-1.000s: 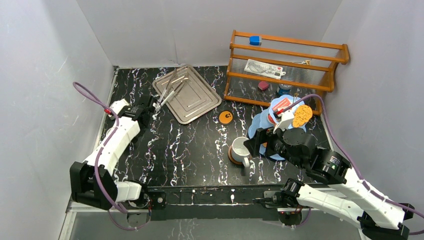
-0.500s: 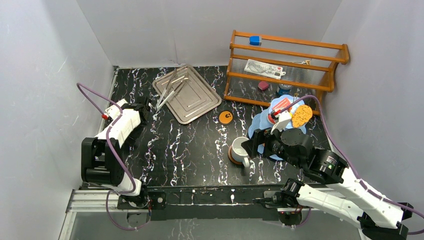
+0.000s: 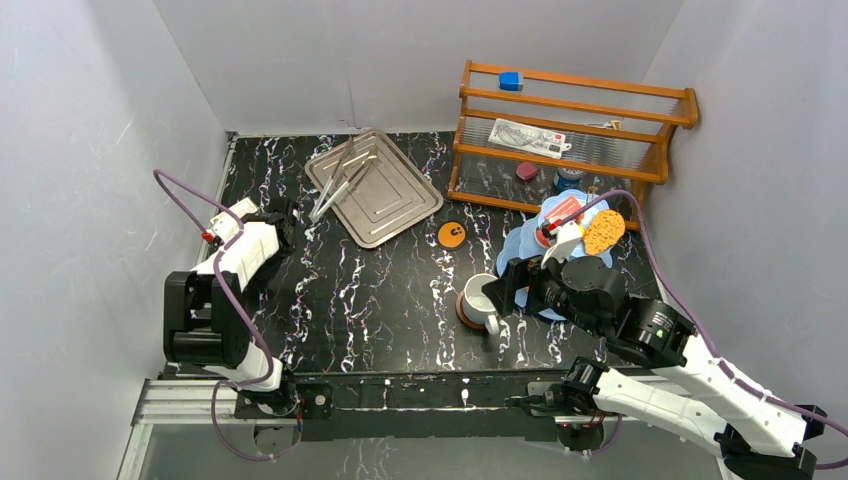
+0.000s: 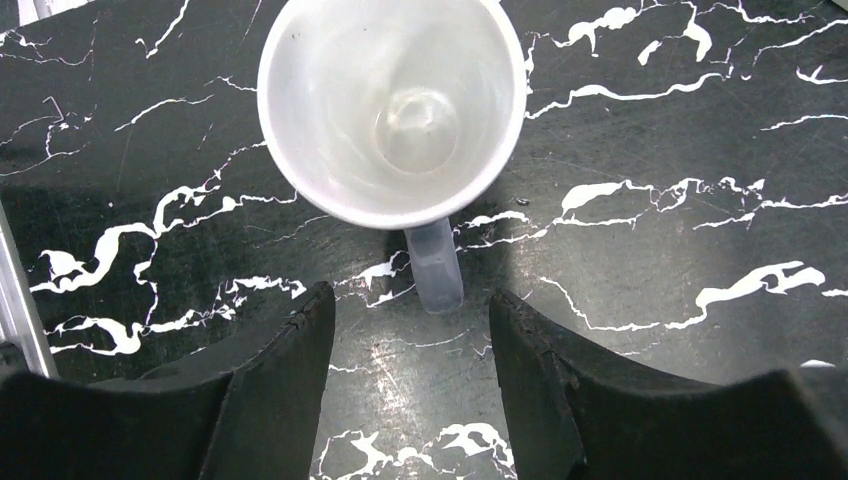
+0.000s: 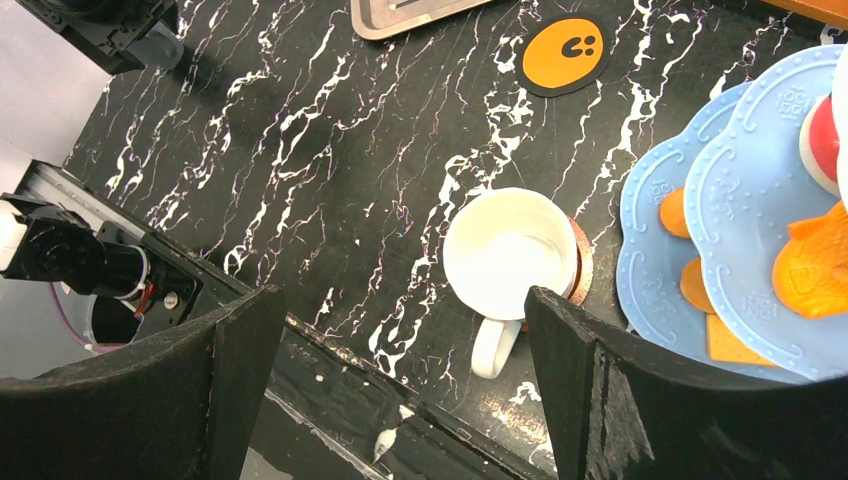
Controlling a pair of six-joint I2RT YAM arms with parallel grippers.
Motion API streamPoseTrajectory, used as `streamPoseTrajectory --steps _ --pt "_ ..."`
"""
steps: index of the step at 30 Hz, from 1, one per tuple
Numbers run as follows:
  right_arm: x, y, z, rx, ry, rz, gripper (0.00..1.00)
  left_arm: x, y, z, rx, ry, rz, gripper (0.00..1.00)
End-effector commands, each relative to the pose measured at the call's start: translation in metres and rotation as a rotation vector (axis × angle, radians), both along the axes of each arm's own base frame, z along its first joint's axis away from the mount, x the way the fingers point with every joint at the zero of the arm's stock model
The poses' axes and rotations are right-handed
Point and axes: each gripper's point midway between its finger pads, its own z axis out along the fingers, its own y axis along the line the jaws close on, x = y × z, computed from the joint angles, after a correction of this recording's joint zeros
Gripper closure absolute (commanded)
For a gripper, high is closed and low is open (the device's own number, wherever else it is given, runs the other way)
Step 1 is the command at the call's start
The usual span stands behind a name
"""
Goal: Serve the afternoon tea
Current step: Pick up the cup at the center of the board.
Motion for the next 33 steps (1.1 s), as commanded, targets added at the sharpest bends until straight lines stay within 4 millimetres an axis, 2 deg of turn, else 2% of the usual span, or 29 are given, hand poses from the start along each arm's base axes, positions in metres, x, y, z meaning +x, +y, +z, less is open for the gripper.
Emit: streamPoseTrajectory --steps 1,7,19,30,33 --pt "0.004 0.005 0.015 0.055 -0.034 -0.005 0.01 -0.004 0.017 0.001 0.081 0.021 0.026 0.45" --pt "0.004 0.009 0.014 0.056 -0.028 0.008 0.01 -0.006 0.015 -0.013 0.063 0.045 0.016 0.49" --pt "0.004 0.004 0.004 0.046 -0.018 -0.015 0.01 -0.002 0.02 -0.017 0.095 0.063 0.006 0.61" --pt "0.004 0.004 0.001 0.041 -0.017 -0.02 0.01 -0.003 0.025 -0.005 0.132 0.062 -0.012 0.84" --pt "0.005 0.005 0.002 0.038 -0.018 -0.016 0.01 -0.002 0.025 0.004 0.134 0.055 -0.028 0.87"
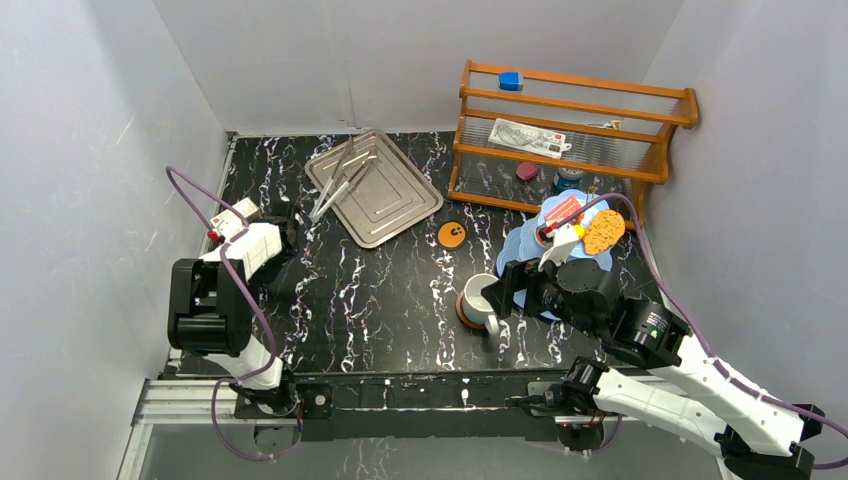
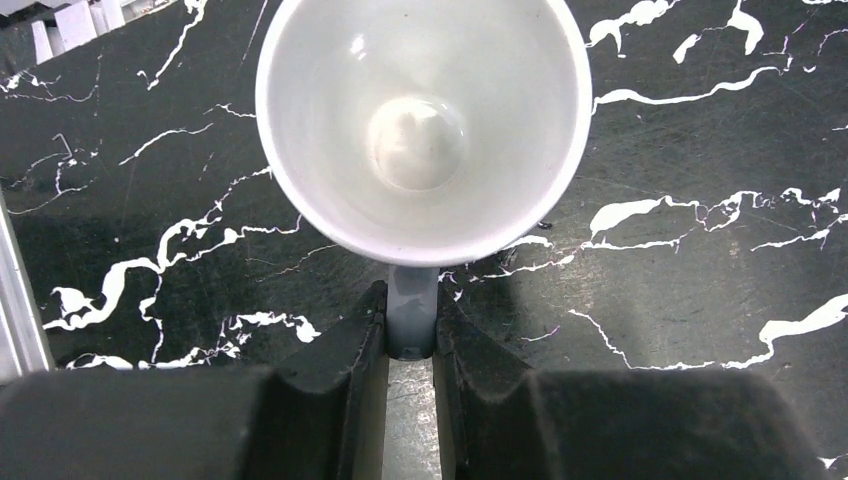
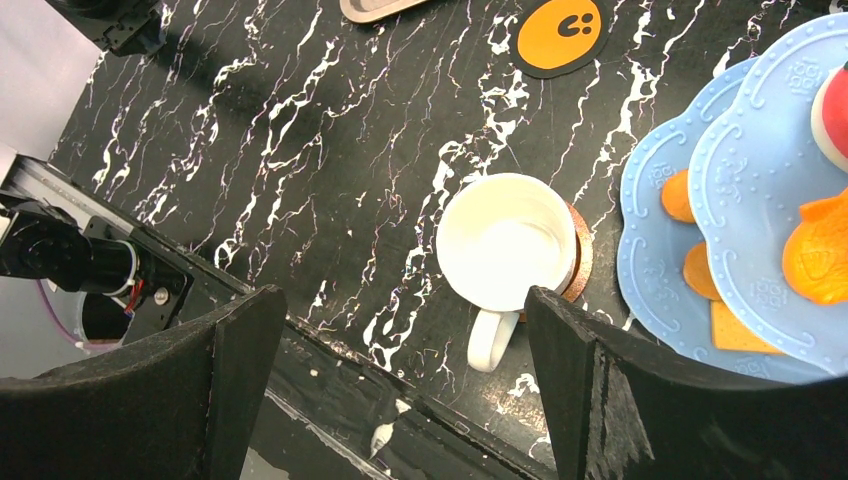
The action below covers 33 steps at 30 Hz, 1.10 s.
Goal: Serve the afternoon tea
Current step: Pick up the cup at the center of the board.
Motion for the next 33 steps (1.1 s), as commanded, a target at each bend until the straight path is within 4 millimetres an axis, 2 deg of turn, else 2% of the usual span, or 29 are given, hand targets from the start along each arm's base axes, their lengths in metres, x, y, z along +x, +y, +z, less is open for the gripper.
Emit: streamPoseTrajectory --steps 1,3,5,9,13,17,20,27,29,33 --pt "0.005 0.005 0.015 0.047 -0.044 -0.007 0.01 -0.002 0.013 0.028 0.079 -0.023 -0.016 0.87" --pt "0.006 0.005 0.015 0.047 -0.045 -0.007 0.01 0.0 0.014 0.037 0.085 -0.027 -0.042 0.92" --pt "0.006 0.005 0.016 0.048 -0.049 -0.008 0.01 0.002 0.015 0.045 0.097 -0.025 -0.074 1.0" --pt "0.008 0.007 0.016 0.046 -0.051 -0.007 0.01 0.009 0.013 0.058 0.098 -0.023 -0.168 1.0" --pt "0.009 0.009 0.017 0.044 -0.052 -0.004 0.01 0.024 0.001 0.076 0.077 -0.08 -0.301 1.0" --pt "0.008 0.01 0.018 0.041 -0.05 -0.001 0.01 0.051 -0.029 0.099 -0.003 -0.199 -0.566 1.0" --pt "0.009 0.009 0.019 0.042 -0.052 -0.004 0.02 0.067 -0.064 0.12 -0.077 -0.284 -0.813 1.0" --pt "0.01 0.006 0.021 0.04 -0.059 -0.015 0.01 0.084 -0.13 0.155 -0.177 -0.438 -1.215 1.0" --pt "0.01 0.007 0.021 0.04 -0.059 -0.016 0.01 0.087 -0.156 0.166 -0.22 -0.5 -1.35 1.0" --pt "0.011 0.008 0.022 0.035 -0.056 -0.015 0.01 0.085 -0.206 0.174 -0.329 -0.558 -1.534 1.0"
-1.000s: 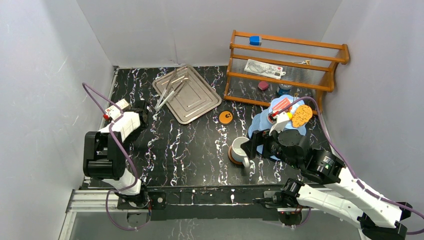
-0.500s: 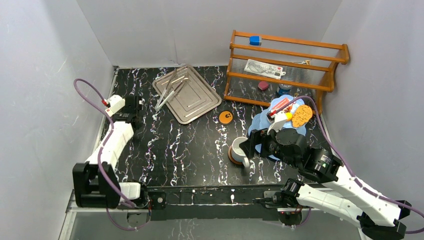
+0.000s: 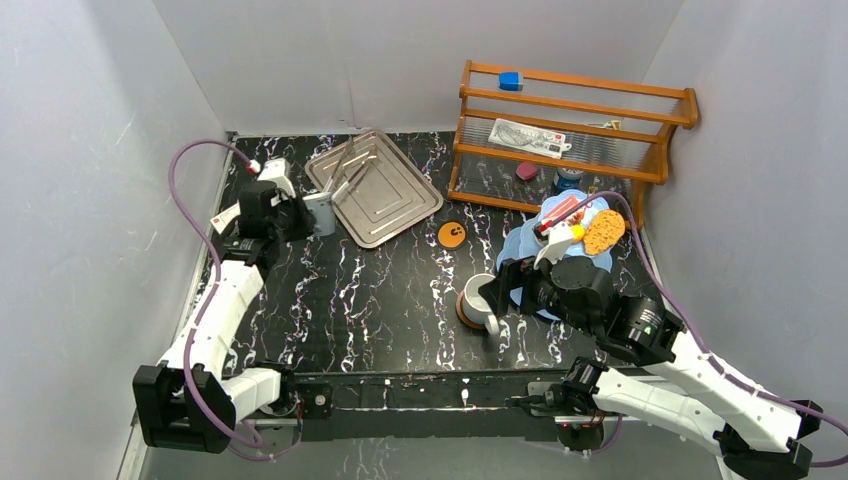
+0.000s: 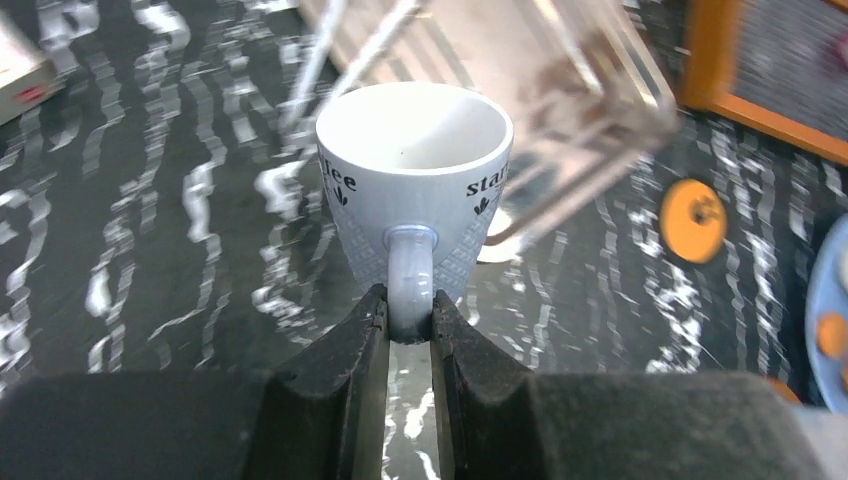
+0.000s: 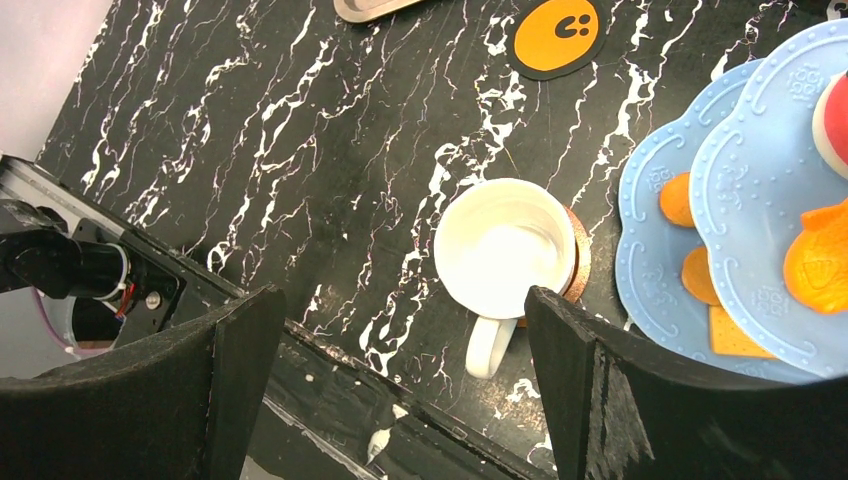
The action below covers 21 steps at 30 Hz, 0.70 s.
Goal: Serve the afternoon tea
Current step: Pick up the cup at the center of the board, then adjust the cup at the center of the board.
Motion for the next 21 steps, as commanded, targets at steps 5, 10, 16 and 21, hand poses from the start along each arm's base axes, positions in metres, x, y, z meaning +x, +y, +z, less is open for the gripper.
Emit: streamPoseTrajectory --steps 5,10,16,21 --pt "0.008 0.003 0.028 0.044 -0.056 -0.018 0.01 -0.014 -0.13 0.035 -0.123 -0.154 -0.516 1.0" --pt "0.009 0.001 0.032 0.051 -0.064 -0.031 0.01 -0.039 -0.175 0.016 -0.171 -0.181 -0.655 1.0" --pt "0.008 0.002 0.033 0.05 -0.051 -0.028 0.01 -0.062 -0.194 -0.023 -0.204 -0.172 -0.713 1.0" --pt "0.009 0.003 0.033 0.046 -0.05 -0.031 0.01 -0.076 -0.2 -0.055 -0.171 -0.139 -0.712 1.0"
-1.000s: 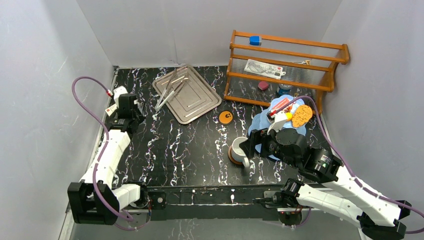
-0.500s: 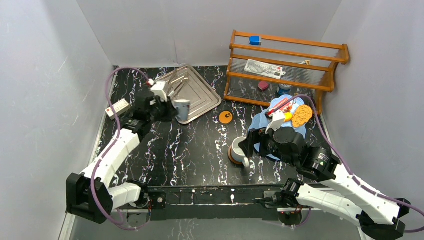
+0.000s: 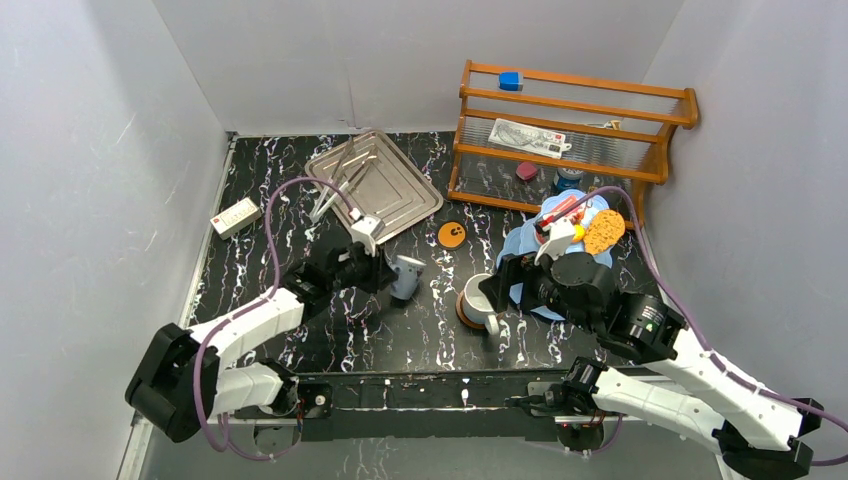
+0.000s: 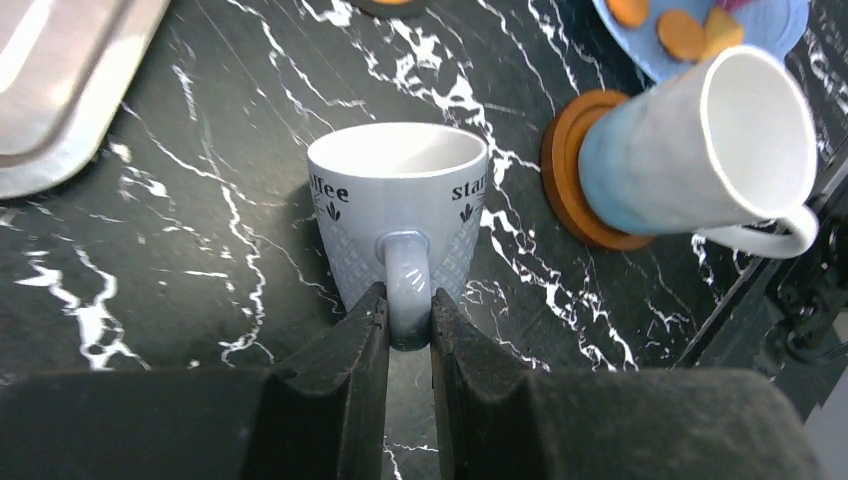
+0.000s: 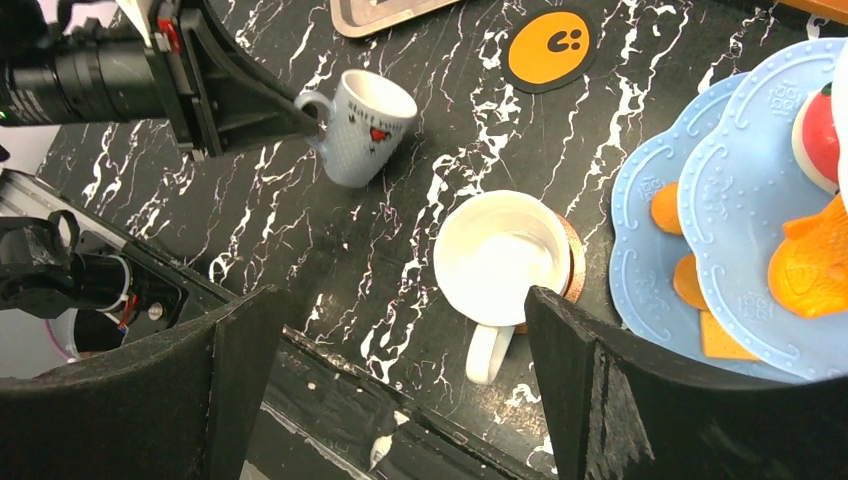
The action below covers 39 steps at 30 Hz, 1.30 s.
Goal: Serve the afternoon tea
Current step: Adjust the cup at the center of the board.
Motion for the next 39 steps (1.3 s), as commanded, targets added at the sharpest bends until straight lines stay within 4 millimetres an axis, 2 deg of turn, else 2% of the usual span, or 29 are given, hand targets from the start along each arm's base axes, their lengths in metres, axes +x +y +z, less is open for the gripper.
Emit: streamPoseTrajectory --steps 1,6,12,26,39 --pt "0.005 0.003 0.023 0.045 -0.038 -0.013 0.01 0.007 -0.015 0.016 -0.056 -0.116 -0.003 1.0" --pt "0.006 0.006 0.021 0.034 -0.033 -0.007 0.01 -0.004 0.003 -0.01 0.051 -0.061 0.031 1.0" --pt "0.008 0.009 0.017 0.028 -0.032 -0.003 0.01 -0.026 0.013 -0.027 0.069 -0.019 0.051 1.0" --pt "0.009 0.033 0.012 0.004 0.001 0.069 0.01 -0.061 0.018 -0.045 0.053 0.039 0.036 1.0" --pt "0.009 0.036 0.016 0.018 0.004 0.068 0.01 -0.075 0.025 -0.059 0.082 0.147 0.084 1.0"
